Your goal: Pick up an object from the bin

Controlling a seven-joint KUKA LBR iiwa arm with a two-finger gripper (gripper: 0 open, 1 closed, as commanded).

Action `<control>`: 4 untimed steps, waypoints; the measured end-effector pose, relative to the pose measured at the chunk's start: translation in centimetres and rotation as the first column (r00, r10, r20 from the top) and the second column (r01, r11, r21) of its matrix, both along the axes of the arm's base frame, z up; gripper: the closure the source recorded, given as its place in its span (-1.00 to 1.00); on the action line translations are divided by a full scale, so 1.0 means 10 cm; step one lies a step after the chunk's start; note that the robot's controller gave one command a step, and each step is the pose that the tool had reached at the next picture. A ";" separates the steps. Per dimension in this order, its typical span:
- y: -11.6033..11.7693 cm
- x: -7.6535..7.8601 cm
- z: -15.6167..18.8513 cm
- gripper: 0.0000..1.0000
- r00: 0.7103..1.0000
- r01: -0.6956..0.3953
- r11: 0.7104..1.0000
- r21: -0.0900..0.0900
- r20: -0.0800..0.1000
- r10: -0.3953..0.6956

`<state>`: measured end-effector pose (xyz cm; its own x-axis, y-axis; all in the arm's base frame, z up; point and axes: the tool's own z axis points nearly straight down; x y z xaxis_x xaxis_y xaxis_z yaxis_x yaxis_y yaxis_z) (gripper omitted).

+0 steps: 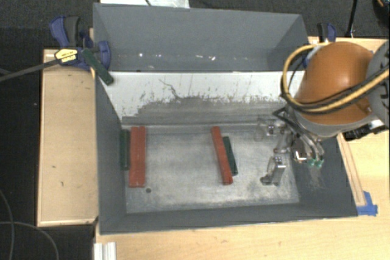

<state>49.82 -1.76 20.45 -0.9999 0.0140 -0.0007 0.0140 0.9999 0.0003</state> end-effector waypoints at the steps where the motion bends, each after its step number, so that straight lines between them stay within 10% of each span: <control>1: 0.70 0.55 -1.16 -1.00 1.000 -0.008 1.000 0.003 -0.002 0.008; 2: -0.06 0.20 -1.35 -1.00 0.978 -0.210 0.978 -0.002 -0.001 0.210; 3: 0.78 0.59 -1.34 -1.00 0.957 -0.289 0.957 0.002 0.007 0.289; 4: 0.73 0.57 -1.34 1.00 0.960 -0.281 0.960 0.000 0.002 0.281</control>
Offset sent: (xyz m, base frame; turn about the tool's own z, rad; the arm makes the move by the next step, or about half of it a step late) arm 0.0549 0.0668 -0.1117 -0.0033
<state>55.55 5.52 7.06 -0.9635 -0.2678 -0.0032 -0.2678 0.9635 0.0006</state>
